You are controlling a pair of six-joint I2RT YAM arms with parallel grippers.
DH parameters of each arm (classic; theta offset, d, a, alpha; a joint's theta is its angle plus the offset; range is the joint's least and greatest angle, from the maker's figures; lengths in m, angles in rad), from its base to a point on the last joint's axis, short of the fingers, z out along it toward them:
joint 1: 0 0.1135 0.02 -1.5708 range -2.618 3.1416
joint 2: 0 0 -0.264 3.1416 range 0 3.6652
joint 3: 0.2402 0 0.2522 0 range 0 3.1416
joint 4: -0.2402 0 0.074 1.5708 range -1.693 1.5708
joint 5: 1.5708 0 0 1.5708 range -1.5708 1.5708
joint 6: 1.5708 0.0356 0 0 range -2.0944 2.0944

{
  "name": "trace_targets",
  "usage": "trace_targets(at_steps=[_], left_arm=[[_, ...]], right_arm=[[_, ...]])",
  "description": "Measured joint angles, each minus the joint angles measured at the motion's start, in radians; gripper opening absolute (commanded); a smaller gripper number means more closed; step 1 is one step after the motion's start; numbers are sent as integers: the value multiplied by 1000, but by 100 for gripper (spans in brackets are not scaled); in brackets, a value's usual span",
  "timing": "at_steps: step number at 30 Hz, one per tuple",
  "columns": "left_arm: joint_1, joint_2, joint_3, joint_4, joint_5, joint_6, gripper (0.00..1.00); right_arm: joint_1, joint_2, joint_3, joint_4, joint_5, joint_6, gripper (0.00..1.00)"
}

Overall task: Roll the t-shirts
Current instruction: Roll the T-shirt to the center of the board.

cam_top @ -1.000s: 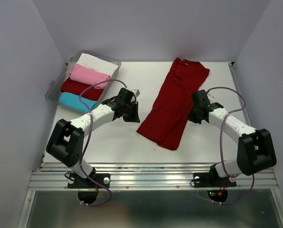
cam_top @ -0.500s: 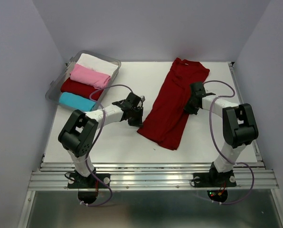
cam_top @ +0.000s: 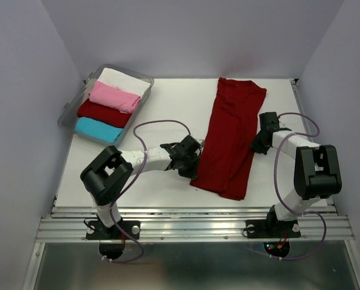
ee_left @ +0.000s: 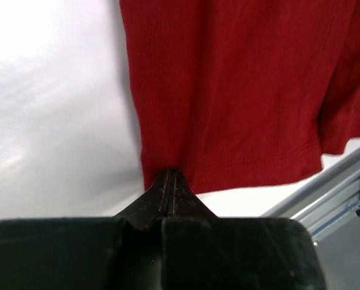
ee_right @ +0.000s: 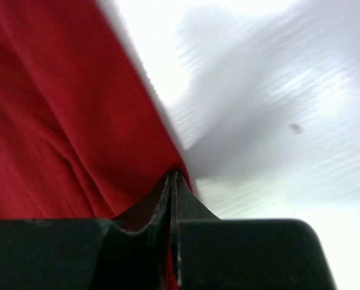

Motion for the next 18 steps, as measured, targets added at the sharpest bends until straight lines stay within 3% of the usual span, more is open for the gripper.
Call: trace_targets(at_steps=[3,6,9,18], left_arm=[[-49,-2,1,-6,0,-19,0],[-84,-5,19,-35,-2,-30,0],[-97,-25,57,-84,-17,-33,7],[-23,-176,169,-204,-104,-11,12]], right_arm=[[-13,-7,0,-28,38,-12,6],[-13,-7,24,-79,52,-34,16],[-13,-19,76,-112,45,-63,26],[49,-78,231,-138,38,-110,34]])
